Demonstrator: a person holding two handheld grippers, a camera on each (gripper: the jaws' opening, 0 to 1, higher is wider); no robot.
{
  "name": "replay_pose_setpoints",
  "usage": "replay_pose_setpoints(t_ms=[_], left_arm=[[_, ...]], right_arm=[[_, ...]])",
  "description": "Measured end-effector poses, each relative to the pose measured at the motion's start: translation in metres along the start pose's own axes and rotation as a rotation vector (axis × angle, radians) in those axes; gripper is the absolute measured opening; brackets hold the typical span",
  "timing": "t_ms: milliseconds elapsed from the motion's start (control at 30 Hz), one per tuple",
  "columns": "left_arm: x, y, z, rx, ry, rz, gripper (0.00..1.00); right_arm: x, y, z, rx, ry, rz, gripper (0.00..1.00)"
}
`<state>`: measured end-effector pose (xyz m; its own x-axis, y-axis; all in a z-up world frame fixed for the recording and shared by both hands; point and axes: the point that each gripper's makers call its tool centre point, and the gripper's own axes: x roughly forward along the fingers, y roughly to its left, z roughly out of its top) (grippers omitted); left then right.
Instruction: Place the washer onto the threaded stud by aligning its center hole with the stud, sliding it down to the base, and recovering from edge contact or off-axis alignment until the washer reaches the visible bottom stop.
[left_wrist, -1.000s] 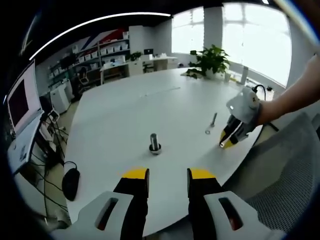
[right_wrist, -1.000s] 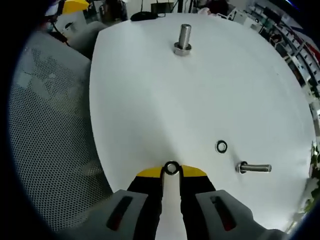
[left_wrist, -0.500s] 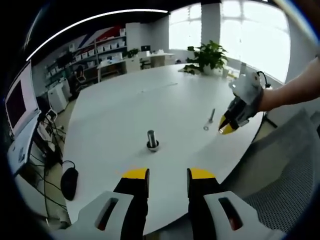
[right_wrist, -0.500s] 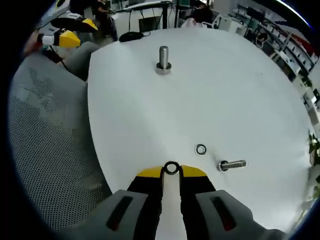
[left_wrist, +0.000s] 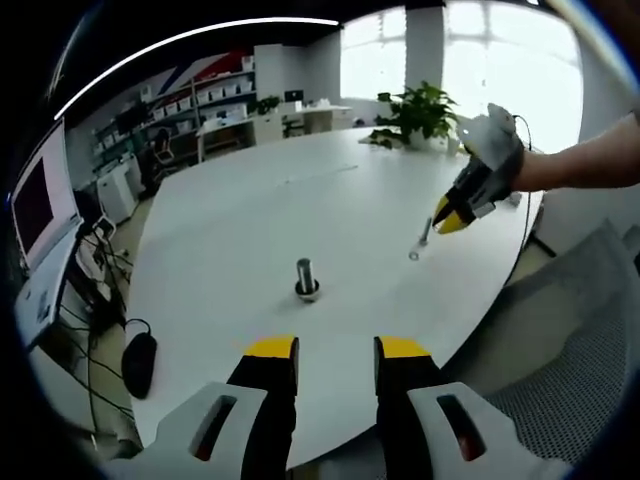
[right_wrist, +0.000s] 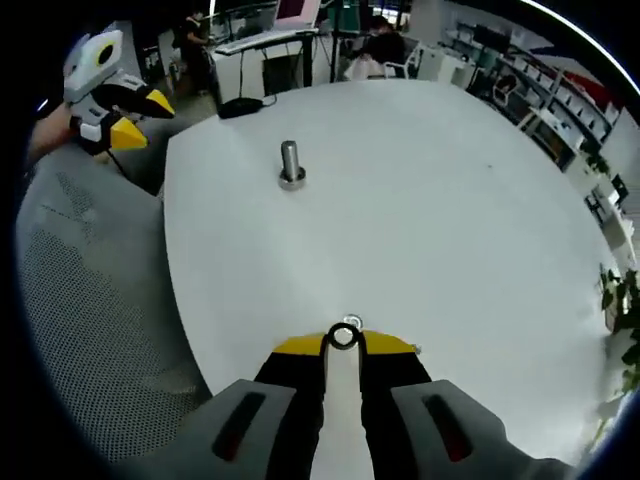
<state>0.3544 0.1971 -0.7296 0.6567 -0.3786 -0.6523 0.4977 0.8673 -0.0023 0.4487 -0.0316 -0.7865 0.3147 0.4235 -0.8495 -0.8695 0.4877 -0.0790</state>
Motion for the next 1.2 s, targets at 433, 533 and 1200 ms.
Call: replay_pose_setpoints(t_ms=[433, 533, 1200], left_arm=[[-0.001, 0.003, 0.000, 0.002, -0.003, 0.016, 0.28], [-0.001, 0.003, 0.001, 0.001, -0.003, 0.016, 0.28], [-0.001, 0.004, -0.002, -0.005, 0.009, 0.020, 0.28]], right_arm=[[-0.026, -0.039, 0.002, 0.053, -0.053, -0.065, 0.14], [-0.023, -0.044, -0.004, 0.056, -0.042, -0.071, 0.14], [0.006, -0.049, -0.023, 0.018, 0.060, -0.003, 0.14]])
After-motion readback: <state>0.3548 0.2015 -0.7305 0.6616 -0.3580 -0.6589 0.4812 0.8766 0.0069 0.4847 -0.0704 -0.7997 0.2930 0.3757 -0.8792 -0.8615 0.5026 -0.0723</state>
